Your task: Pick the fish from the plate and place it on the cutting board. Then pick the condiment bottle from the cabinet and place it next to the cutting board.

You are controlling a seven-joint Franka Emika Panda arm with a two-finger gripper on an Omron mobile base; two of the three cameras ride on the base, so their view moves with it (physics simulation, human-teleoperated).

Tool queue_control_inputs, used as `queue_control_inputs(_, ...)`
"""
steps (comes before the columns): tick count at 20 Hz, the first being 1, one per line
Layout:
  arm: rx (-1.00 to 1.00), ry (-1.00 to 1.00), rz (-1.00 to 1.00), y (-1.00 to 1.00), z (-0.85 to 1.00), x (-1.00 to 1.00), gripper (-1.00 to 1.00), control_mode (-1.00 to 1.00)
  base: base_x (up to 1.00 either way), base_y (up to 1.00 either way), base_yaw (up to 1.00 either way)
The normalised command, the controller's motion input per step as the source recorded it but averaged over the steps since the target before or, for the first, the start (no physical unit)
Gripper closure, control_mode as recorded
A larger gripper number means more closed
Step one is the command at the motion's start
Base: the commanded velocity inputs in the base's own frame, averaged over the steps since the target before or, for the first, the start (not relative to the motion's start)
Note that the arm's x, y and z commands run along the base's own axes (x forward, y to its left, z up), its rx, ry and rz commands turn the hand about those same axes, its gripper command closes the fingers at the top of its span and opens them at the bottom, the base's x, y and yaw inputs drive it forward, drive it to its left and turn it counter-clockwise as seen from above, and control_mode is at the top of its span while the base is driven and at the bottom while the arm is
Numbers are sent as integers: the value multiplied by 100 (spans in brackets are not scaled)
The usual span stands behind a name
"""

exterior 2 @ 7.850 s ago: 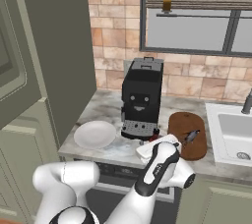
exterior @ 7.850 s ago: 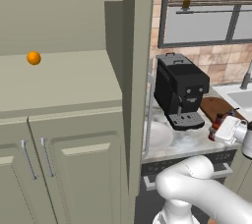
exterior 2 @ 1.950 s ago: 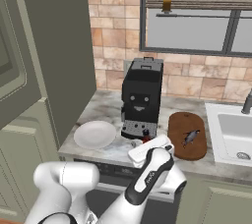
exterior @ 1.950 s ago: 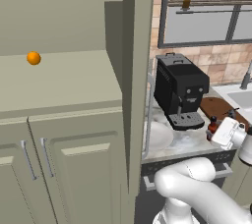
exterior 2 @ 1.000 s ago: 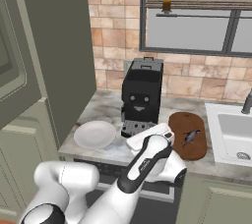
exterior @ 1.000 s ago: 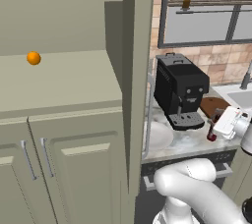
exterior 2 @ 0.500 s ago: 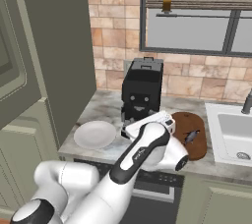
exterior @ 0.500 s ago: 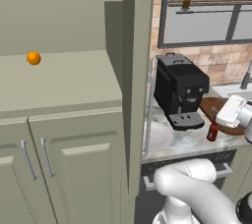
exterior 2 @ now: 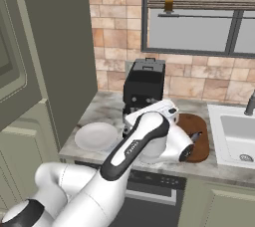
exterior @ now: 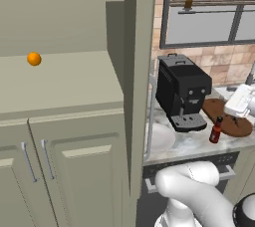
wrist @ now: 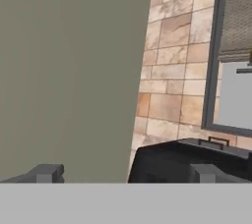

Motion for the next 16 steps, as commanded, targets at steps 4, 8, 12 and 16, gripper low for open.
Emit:
queue_control_inputs(4, 0, -3, 0, -9, 59, -30, -100, -100, 0, 0, 0)
queue_control_inputs(8, 0, -9, 0, -22, 52, -47, -100, -100, 0, 0, 0)
queue_control_inputs(12, 0, -15, 0, -25, 50, -56, -100, -100, 0, 0, 0)
queue_control_inputs(16, 0, -15, 0, -29, 53, -59, -100, -100, 0, 0, 0)
